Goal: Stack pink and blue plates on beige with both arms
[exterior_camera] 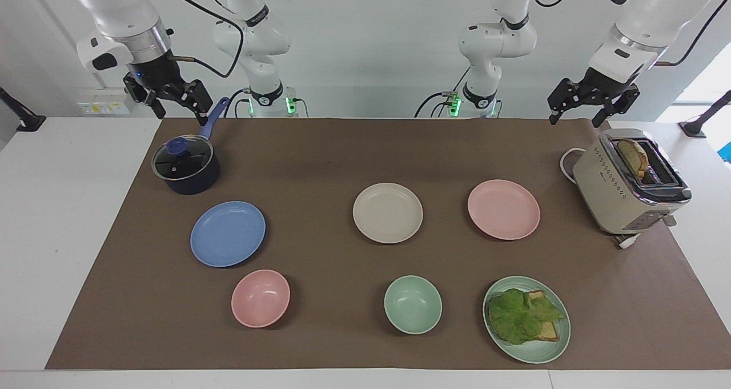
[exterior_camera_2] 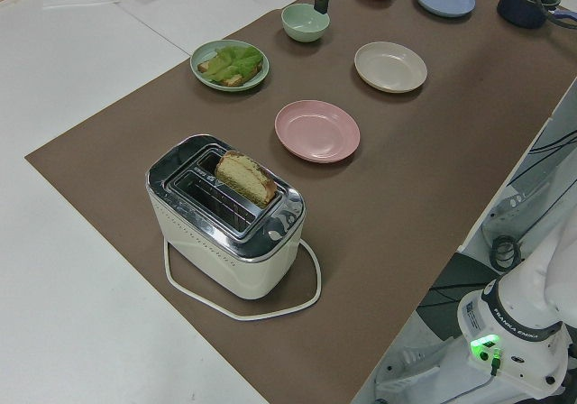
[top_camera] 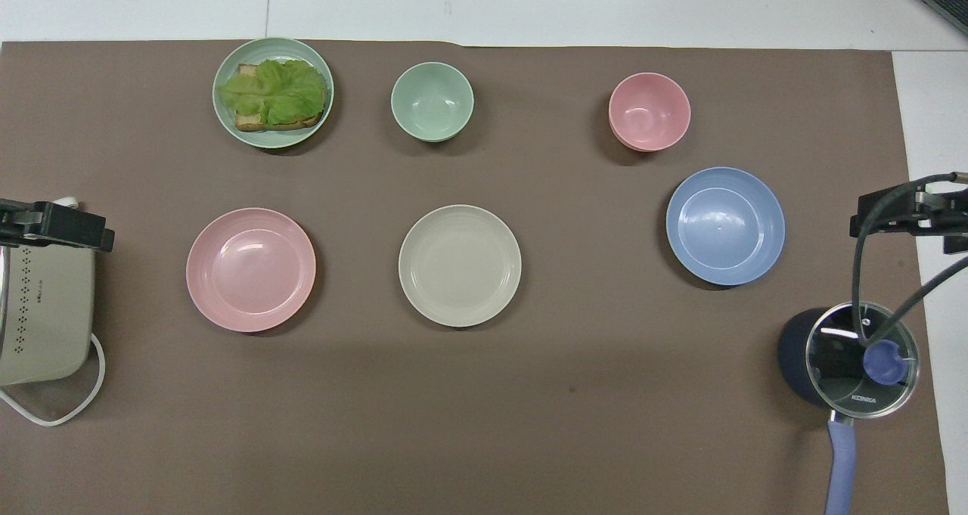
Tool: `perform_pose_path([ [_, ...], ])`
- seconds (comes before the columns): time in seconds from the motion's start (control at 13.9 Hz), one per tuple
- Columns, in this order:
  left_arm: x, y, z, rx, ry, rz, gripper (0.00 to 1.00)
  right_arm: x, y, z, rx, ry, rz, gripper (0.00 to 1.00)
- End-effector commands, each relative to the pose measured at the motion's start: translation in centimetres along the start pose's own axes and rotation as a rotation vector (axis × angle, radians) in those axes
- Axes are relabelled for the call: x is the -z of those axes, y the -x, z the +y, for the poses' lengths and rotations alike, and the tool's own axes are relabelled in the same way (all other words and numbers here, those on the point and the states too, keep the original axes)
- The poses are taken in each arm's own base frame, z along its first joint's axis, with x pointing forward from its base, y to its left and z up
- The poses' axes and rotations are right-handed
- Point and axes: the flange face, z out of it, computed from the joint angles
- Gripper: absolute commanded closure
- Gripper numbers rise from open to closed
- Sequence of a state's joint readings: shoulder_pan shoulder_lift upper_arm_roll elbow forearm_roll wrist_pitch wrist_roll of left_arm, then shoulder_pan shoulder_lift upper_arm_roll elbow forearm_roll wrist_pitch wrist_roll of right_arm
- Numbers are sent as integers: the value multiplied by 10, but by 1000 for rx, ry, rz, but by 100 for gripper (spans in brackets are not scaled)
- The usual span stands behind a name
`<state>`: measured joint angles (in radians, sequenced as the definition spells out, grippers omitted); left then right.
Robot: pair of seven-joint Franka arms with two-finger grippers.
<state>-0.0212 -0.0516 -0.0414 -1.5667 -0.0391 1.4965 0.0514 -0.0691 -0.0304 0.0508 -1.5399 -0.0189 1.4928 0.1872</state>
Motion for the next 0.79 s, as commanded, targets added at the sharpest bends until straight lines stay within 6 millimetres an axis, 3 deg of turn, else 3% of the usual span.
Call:
perform_pose_path([
  [0.0, -1, 11, 3, -5, 11, -1, 0, 2, 6, 2, 16, -24, -5, 0],
  [0.72, 0, 12, 3, -5, 10, -1, 0, 2, 5, 4, 19, -24, -4, 0],
])
